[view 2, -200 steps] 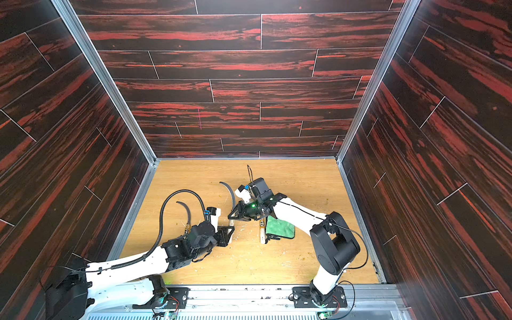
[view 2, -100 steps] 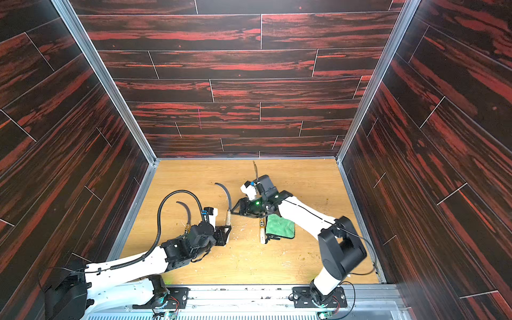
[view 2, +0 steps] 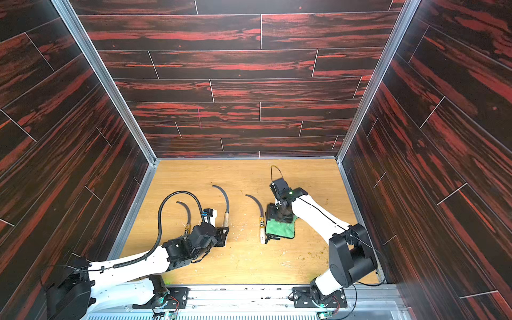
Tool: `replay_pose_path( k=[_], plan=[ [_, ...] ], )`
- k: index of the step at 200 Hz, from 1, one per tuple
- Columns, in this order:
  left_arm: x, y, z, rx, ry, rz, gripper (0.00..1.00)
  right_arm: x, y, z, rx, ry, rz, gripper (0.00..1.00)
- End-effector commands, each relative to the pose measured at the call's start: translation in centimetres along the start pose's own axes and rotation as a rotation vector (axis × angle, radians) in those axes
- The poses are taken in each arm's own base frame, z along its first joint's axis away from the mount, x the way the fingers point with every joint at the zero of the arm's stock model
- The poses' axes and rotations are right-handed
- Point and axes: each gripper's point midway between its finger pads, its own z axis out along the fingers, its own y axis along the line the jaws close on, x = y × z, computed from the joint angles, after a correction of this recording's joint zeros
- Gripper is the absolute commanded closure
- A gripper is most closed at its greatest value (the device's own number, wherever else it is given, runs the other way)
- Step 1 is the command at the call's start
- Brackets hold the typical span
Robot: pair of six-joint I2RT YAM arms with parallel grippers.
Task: Wipe small sickles with rags
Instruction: Pick up the rag from the center of the board.
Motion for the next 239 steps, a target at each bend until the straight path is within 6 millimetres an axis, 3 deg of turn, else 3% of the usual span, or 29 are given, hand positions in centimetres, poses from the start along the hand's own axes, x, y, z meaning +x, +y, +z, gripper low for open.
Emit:
replay_pose_path(
  k=[1,33,87,93,119,135,148,219,239],
  plan=[
    [-1.5,-0.5,-0.5,0.012,-0.043,0.006,0.98,0.8,-2.3,0.9,0.081,0.044,0.029,0.30],
    [-2.3,-1.2,-1.2,0.074,-0.080,-0.026,0.98,0.5,-3.4,3.5,0.118,0.099,0.032,0.29],
    [-3.2,-3.9,-2.3,0.259,-0.097,-0.088,0.98,0.1,-2.9,7.9,0.085,0.168,0.026,0.32],
    [-3.2,-4.4,-2.5,0.293,-0.096,-0.095,0.98,0.1,-3.0,8.1,0.083,0.171,0.026,0.36],
    [-4.1,-6.1,-3.5,0.410,-0.117,-0.137,0.98,-0.6,-3.3,8.1,0.047,0.136,0.054,0.80],
    [-4.8,-7.2,-4.2,0.486,-0.137,-0.170,0.99,-1.5,-3.0,6.9,-0.004,0.088,0.058,0.92],
    [-5.5,-8.2,-4.8,0.550,-0.153,-0.197,0.98,-2.4,-2.3,5.3,-0.062,0.037,0.049,0.95],
    [-9.1,-13.5,-6.0,0.860,-0.181,-0.368,0.98,-6.7,4.9,-7.7,-0.416,-0.223,-0.092,0.97],
    [-9.9,-14.5,-6.2,0.914,-0.178,-0.392,0.98,-7.3,6.6,-10.4,-0.499,-0.274,-0.129,0.97]
  ],
)
